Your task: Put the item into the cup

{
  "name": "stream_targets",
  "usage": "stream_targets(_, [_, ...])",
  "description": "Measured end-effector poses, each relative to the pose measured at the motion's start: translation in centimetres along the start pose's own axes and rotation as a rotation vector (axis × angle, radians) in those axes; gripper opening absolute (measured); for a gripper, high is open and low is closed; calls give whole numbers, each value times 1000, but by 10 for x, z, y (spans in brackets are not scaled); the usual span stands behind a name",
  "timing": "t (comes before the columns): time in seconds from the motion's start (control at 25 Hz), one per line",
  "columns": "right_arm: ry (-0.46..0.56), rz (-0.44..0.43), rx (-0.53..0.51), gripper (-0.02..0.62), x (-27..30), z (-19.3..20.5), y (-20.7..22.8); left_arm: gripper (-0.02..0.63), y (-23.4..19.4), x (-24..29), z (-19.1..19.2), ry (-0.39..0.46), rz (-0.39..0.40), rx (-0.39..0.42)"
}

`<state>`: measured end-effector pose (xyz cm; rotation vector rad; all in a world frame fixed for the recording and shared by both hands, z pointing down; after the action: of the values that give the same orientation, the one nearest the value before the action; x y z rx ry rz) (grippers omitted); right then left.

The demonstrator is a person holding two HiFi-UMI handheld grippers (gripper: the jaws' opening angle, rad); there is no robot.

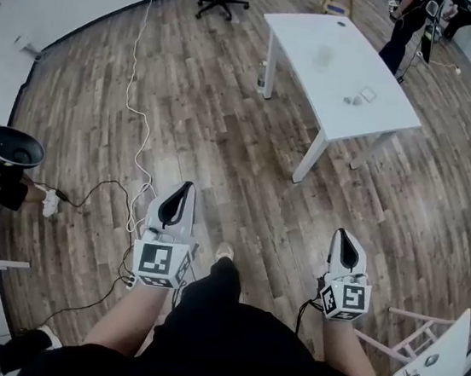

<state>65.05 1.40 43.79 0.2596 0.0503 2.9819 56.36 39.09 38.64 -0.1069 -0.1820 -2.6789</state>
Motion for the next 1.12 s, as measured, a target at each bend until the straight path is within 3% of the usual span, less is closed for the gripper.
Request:
stream_targets(0.16, [11,51,2,0,58,-22,14,6,-37,56,-19,43,-1,2])
stream_targets(0.4, [46,66,6,0,129,-46,3,6,-80,125,-23,42,55,28])
stream_targets(0.76, [-6,97,18,0,197,-58,16,6,-108,217,-36,54,145,10])
stream_targets(1.12, [0,58,70,0,324,-56,58,6,-150,316,-47,19,101,44])
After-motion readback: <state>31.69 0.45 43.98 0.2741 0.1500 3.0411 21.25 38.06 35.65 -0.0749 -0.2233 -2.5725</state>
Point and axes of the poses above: the fingertips, and each gripper's own axes: x forward along the fingers, y to its right, z out of its underside, the point moved 8 cm from there along -x, backward along the fingers, and after that the axes turned 4 degrees about x, right-handed, at the moved point
